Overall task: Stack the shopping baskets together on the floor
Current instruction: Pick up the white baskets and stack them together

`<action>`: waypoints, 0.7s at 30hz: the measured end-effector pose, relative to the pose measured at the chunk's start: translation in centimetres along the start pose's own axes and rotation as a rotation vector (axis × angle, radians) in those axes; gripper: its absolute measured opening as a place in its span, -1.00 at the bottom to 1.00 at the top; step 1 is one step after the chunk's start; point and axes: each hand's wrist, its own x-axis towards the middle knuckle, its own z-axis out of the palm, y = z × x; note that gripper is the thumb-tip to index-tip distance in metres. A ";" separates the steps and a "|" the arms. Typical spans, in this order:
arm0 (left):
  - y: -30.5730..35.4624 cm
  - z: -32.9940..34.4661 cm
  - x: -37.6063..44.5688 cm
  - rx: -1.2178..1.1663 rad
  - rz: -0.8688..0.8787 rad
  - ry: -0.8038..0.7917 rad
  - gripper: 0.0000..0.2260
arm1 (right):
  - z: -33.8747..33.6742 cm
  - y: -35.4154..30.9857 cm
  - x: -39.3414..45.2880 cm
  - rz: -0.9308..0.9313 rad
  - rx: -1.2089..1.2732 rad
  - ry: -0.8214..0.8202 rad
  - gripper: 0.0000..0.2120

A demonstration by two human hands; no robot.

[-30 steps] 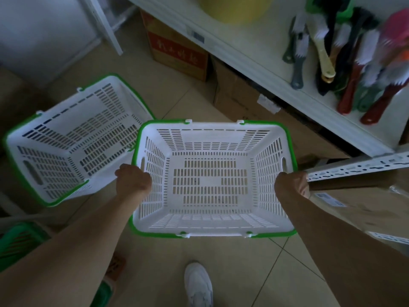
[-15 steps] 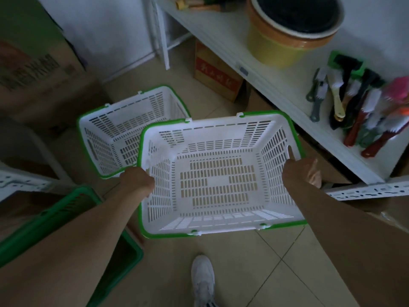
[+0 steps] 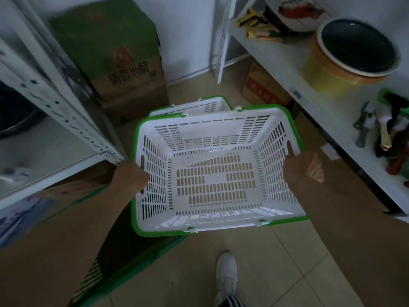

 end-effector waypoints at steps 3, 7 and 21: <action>-4.3 -1.8 -0.2 -0.083 -0.068 0.009 -0.67 | 0.7 -2.2 -3.2 -0.019 0.021 -0.043 -0.61; -9.6 -3.8 -0.5 -0.163 -0.144 0.010 -0.71 | 1.6 -4.5 -7.1 -0.089 -0.002 -0.080 -0.66; -26.7 -7.7 -3.2 -0.094 -0.317 0.099 -0.74 | 6.3 -11.2 -21.2 -0.293 -0.011 -0.208 -0.66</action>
